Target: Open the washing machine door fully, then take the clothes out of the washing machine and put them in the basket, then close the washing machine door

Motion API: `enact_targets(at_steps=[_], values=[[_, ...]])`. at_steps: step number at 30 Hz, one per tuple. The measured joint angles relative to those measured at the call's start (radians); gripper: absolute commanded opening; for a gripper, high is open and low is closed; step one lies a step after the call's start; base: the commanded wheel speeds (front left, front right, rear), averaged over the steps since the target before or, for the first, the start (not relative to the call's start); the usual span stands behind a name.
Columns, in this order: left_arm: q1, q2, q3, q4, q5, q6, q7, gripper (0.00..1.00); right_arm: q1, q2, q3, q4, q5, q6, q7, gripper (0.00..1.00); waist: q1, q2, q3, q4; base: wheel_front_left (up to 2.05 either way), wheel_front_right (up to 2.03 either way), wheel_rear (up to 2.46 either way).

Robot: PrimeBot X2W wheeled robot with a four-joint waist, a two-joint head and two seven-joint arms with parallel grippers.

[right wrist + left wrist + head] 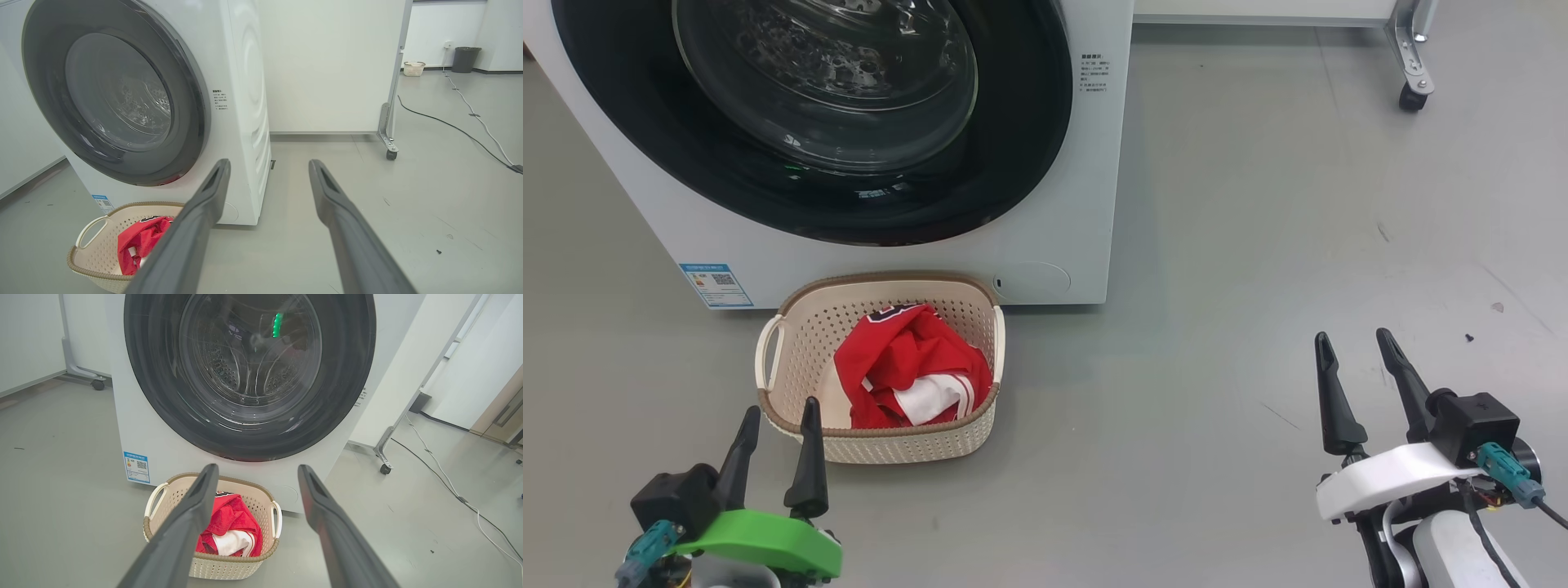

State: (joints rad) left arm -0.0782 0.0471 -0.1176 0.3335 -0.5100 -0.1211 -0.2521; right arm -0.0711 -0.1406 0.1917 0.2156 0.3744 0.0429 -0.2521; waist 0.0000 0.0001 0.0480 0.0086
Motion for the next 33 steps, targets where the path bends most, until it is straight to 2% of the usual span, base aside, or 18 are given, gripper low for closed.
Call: enact_targets(at_steps=[7,8,19,33], values=[[0.003,0.000,-0.001,0.000,-0.008,0.000,0.000,1.00,0.005,0.001,-0.002,0.000,-0.004,0.000,0.000,1.00,0.0000,0.0000,-0.001,-0.001,0.00,0.00,0.00],[0.004,0.000,-0.001,0.000,-0.011,0.000,0.000,0.00,0.005,0.001,-0.002,0.000,-0.007,0.000,0.000,0.00,0.0000,0.0000,0.000,-0.001,0.00,0.00,0.00],[0.041,-0.015,-0.010,0.056,-0.041,0.000,0.015,0.00,0.056,0.029,0.001,0.058,0.021,0.000,0.011,0.00,0.0000,0.0000,-0.002,-0.002,0.00,0.00,0.00],[0.041,-0.015,0.018,0.044,-0.207,0.000,0.065,0.00,0.055,0.040,-0.043,0.058,0.212,0.009,0.059,0.00,0.0001,0.0000,-0.009,-0.002,0.00,0.00,0.00]])
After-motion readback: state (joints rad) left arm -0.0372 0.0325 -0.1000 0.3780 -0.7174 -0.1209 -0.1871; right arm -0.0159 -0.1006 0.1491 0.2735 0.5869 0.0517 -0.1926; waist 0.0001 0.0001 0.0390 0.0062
